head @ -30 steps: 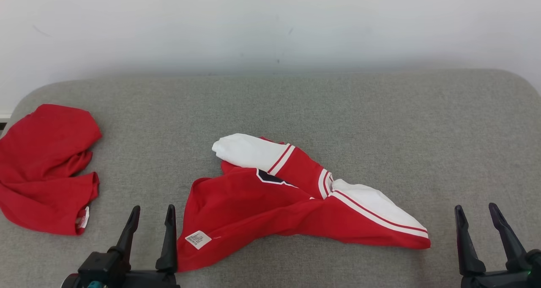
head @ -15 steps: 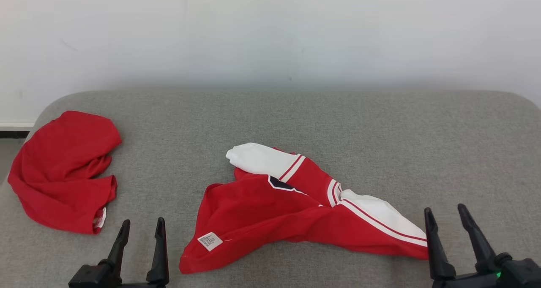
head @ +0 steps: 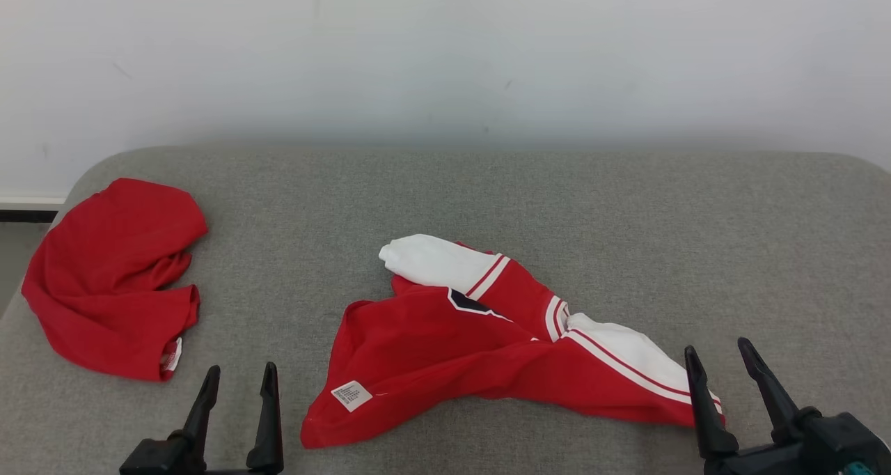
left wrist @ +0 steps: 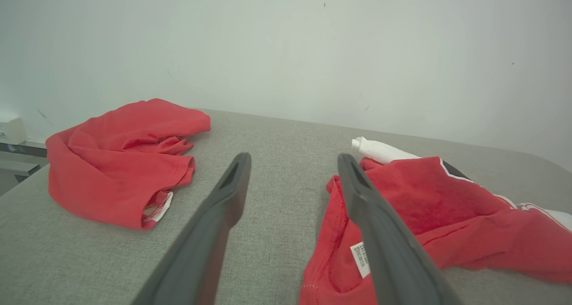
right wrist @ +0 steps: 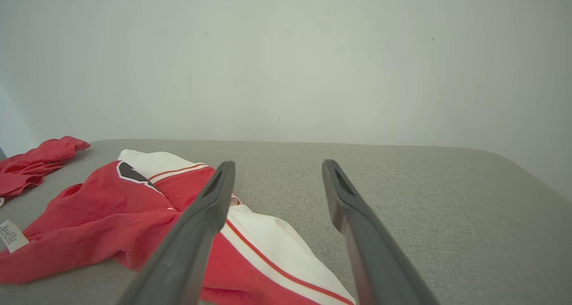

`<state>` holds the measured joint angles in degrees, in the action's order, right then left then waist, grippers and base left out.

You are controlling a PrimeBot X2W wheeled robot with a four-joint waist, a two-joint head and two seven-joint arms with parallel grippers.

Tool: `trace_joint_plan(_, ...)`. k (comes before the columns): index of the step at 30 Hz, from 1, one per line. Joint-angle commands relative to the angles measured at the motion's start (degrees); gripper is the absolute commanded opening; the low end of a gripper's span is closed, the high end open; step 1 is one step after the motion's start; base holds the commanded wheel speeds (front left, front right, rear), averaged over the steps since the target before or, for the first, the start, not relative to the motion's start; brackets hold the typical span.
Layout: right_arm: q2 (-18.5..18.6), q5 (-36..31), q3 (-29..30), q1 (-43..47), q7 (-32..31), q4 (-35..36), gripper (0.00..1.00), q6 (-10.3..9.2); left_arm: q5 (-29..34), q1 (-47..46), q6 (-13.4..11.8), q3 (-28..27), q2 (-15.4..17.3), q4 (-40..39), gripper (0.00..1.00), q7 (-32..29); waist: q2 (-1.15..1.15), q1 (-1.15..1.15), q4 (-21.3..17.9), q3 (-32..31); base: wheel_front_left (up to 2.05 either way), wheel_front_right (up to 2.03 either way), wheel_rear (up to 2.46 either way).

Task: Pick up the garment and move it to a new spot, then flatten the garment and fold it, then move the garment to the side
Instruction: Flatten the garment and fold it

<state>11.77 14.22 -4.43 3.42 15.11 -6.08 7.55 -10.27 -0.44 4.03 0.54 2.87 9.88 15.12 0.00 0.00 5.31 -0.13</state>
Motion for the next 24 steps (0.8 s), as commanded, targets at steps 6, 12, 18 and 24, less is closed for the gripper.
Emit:
trace_joint_plan(6, 4.8, 2.7, -5.8, -9.1, -0.6, -6.4, 1.0, -0.13, -1.1, -1.2, -0.5, 1.5, 0.0, 0.1, 1.0, 0.1, 0.0, 0.0, 2.3, 1.8, 0.0, 0.0, 0.0)
trace_joint_plan(12, 9.6, 7.3, -14.0, -20.8, -5.1, -13.4, 1.0, -0.13, -2.0, -2.6, -1.0, 3.3, 0.0, 0.3, 1.0, 0.1, 0.0, 0.0, 5.8, 4.2, 0.0, 0.0, 0.0)
trace_joint_plan(18, 13.4, 13.2, -22.5, -31.0, -10.1, -19.9, 1.0, -0.13, -3.4, -4.0, -2.0, 5.7, 0.0, 0.1, 1.0, 0.1, 0.0, 0.0, 10.2, 6.6, 0.0, 0.0, 0.0)
trace_joint_plan(24, 16.6, 19.2, -31.0, -38.6, -14.3, -25.9, 1.0, -0.13, -5.2, -5.2, -3.0, 8.2, 0.0, -0.1, 1.0, 0.1, 0.0, 0.0, 14.1, 8.7, 0.0, 0.0, 0.0)
